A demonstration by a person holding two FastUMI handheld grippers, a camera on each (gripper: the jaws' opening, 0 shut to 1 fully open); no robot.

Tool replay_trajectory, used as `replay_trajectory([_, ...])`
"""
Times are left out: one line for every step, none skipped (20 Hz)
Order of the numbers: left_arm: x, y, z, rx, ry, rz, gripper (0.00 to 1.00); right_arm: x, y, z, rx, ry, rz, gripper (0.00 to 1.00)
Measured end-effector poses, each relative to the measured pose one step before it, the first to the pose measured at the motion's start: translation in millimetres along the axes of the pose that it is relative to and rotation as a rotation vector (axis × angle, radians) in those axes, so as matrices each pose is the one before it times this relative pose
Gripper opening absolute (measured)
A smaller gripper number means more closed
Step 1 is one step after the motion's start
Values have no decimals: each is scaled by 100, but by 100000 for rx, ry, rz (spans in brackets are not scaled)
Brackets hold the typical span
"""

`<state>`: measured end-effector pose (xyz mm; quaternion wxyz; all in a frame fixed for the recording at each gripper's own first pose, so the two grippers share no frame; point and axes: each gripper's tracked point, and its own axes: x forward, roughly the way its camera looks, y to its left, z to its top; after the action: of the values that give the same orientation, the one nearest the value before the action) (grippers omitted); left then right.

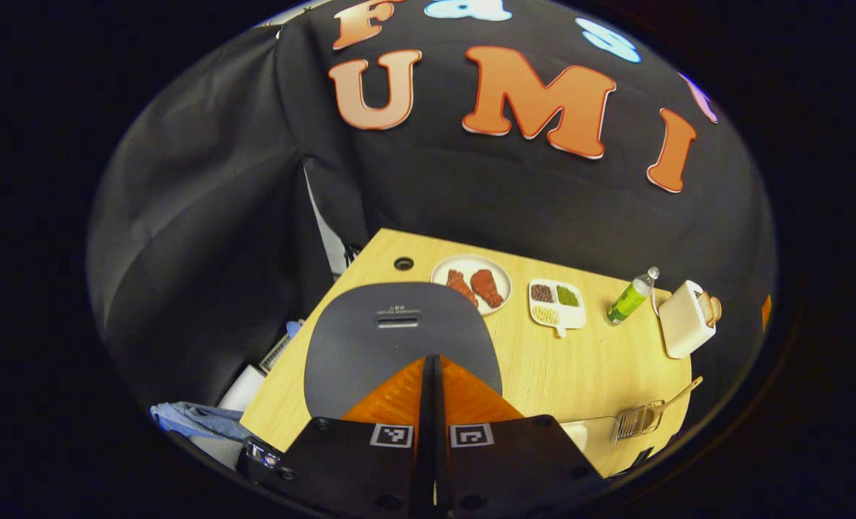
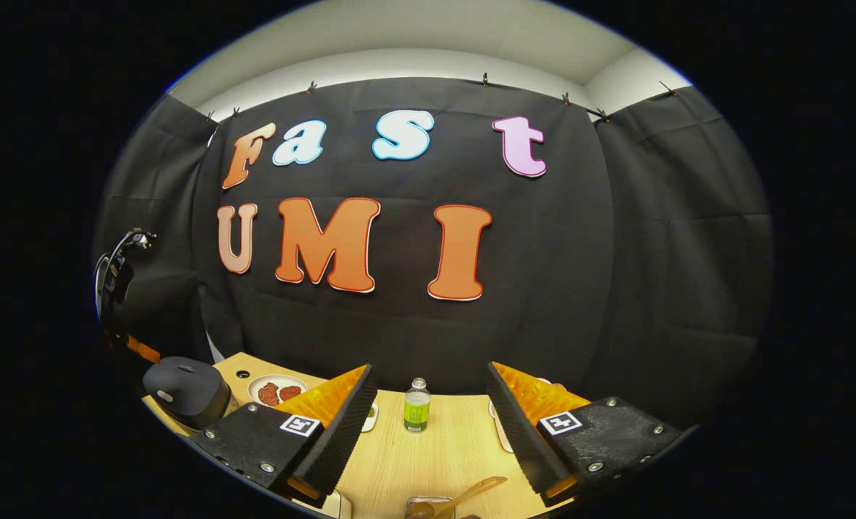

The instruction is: Close the left gripper, press the button to open the rice cooker; take a wooden spoon from the chopstick holder with the right hand, scoop a spoonful of rice and pour it into the rice cooker, then put the wooden spoon back into the chopstick holder.

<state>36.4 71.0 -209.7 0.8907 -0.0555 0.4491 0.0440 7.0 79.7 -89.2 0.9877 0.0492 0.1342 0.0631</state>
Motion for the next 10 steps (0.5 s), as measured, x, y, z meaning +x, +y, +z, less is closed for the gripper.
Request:
replay_trajectory([619,155,-586,-1281,4084,-1070,2,74,-105,-243,-164,632,-341,97])
replay_trajectory([700,421,-807,-929,6003,-176,2,-54,-231,-348,61,761,-291,97])
replay_trajectory([584,701,-1040,-2260,5962,614,5,28,-203,-239,-41,801,-250,95])
replay_trajectory([577,338,-584,-2508,5644,-309,2,44,-239,-392,-120,648,-632,95])
replay_trajectory([396,382,-804,-2778,5350,690,8,90,-227,-281,-320,668,-626,95])
replay_trajectory([316,356,-497,-2293,3801,326,2,129,-372,-335,-449,764,-975,95])
replay_trajectory([330,230,-623,-1253,3153,523,2,75,-363,-262,-238,782,-724,95])
replay_trajectory([228,375,-311,-863,2291,578,2,104,-247,-404,-67,992,-652,95])
replay_trajectory([75,206,-551,-565,2932,285,5,103,-118,-375,103,1032,-307,95])
replay_trajectory([25,103,-396,-100,2485,137,5,15,38,-335,58,768,-49,95])
